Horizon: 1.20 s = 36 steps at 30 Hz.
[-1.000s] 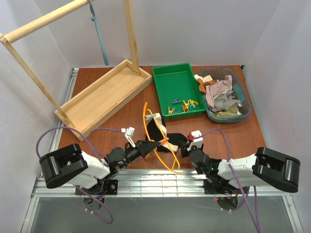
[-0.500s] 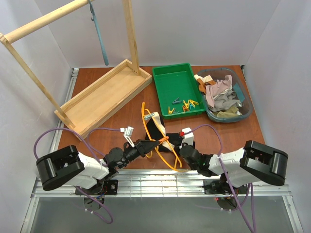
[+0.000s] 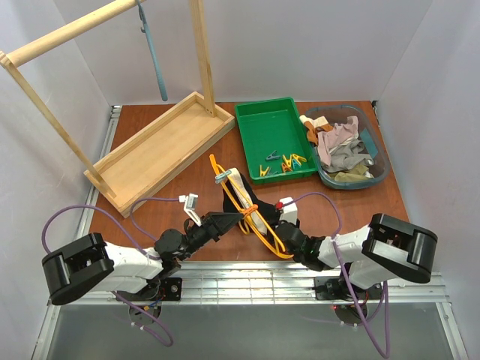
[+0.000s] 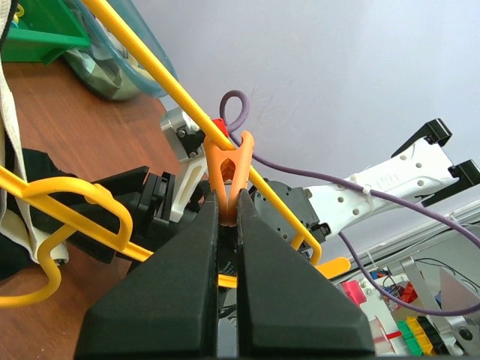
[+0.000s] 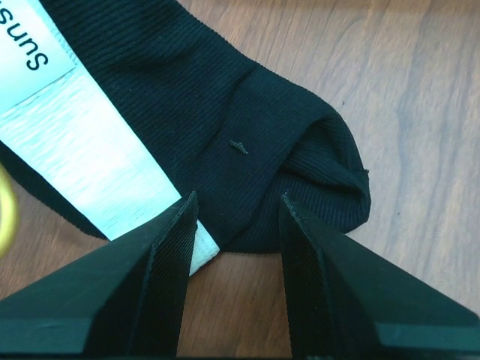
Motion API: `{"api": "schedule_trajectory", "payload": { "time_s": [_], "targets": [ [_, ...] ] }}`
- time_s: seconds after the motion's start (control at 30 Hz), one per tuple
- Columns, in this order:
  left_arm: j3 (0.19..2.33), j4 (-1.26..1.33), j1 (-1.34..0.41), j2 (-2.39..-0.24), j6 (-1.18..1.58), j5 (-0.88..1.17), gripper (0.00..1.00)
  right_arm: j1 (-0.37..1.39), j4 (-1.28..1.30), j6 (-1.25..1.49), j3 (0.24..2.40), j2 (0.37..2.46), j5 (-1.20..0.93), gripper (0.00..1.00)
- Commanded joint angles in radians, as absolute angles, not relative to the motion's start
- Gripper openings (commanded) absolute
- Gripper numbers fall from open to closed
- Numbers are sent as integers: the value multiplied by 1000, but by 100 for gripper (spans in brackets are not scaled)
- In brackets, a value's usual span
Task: Clip the underwear to the hanger
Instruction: Clamp the underwear onto the hanger.
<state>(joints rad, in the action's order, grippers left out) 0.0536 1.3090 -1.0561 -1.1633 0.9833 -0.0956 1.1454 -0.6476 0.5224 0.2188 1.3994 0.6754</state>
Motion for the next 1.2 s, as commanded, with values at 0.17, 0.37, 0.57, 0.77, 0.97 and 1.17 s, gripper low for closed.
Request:
{"api": "schedule_trajectory", "payload": {
  "time_s": [0.17,0.37,0.57,0.77,0.97,1.17],
  "targets": [
    [-216,1448,-1058,-1215,962,-114,0,1141,-708,508,262,1468,669,21],
    [-218,1497,-1058,-1267,963,-104,0,1140,-759,485,230,1441,719,1],
    [-222,1509,-1058,-1278,962,-112,0,1140,-758,445,157,1255,790,1],
    [-216,1540,-1058,-1302,957,-103,0,1141,-727,374,130,1077,815,1],
    [-216,1615,-1058,-1374,962,-91,0,1140,-707,335,144,1040,870,1],
    [-213,1641,-1060,-1405,968,-81,0,1140,-695,266,189,934,900,1]
  ]
}}
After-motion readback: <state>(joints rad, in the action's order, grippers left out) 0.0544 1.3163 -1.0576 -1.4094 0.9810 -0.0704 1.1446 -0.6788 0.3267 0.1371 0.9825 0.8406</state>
